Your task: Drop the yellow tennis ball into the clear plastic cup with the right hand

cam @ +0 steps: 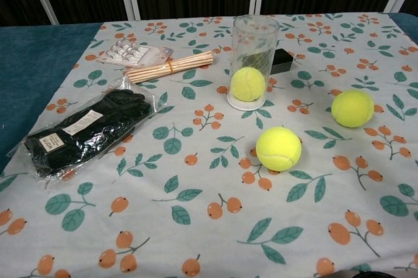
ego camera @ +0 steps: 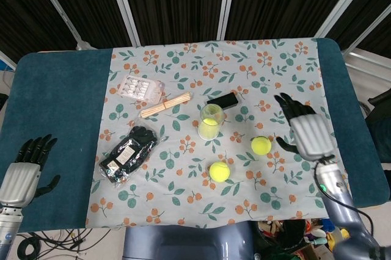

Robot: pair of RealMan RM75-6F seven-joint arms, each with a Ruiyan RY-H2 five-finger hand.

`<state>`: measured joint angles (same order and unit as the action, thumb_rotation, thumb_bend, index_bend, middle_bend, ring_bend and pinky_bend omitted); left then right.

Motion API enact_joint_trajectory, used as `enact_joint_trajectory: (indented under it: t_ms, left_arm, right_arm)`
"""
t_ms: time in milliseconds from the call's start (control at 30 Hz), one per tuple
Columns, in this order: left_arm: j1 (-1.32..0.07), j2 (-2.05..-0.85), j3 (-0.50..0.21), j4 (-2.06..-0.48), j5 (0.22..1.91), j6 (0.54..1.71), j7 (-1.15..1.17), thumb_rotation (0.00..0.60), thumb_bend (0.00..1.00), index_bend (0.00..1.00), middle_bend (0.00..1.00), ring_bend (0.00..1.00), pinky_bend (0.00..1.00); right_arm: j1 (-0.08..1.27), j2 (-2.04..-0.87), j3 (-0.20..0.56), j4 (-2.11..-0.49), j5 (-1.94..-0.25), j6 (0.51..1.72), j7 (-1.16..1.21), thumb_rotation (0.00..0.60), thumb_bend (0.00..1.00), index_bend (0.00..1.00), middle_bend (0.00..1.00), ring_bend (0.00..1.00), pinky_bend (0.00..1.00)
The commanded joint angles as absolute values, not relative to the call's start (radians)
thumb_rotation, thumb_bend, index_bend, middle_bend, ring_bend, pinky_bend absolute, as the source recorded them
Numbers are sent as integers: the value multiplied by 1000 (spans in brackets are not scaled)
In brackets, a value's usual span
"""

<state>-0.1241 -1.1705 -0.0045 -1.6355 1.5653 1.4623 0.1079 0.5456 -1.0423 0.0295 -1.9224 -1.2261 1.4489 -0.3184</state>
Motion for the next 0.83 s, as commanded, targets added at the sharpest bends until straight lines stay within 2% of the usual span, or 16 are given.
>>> enact_joint_trajectory:
  t_ms: [33,167,433,833]
  left_arm:
    - [-125,-1174,-6,-1634,1571,1467,113,600,283,32,17,0,46]
    - [-123,-1178,-3,-1633,1580,1475,123,600,283,32,17,0,46]
    - [-117,-1180,-6,-1634,1583,1491,121,600,283,32,18,0,45]
    - [-106,-1172,23,-1653,1619,1497,125,600,283,32,17,0,37]
  right_arm:
    - [365,-1061,-107,-1798,-1359,1587,-191,600,153,0,47,182,221]
    - [260,-1135,-144,-1658,-1396,1654,-126,600,153,0,31,156,218]
    - [128,-1242,-152,-1430,-1414,1715,-16,600,139,0,0,113,218]
    - [106,-1269,-99,-1345,-1452,1685,16,600,135,0,0,108,218]
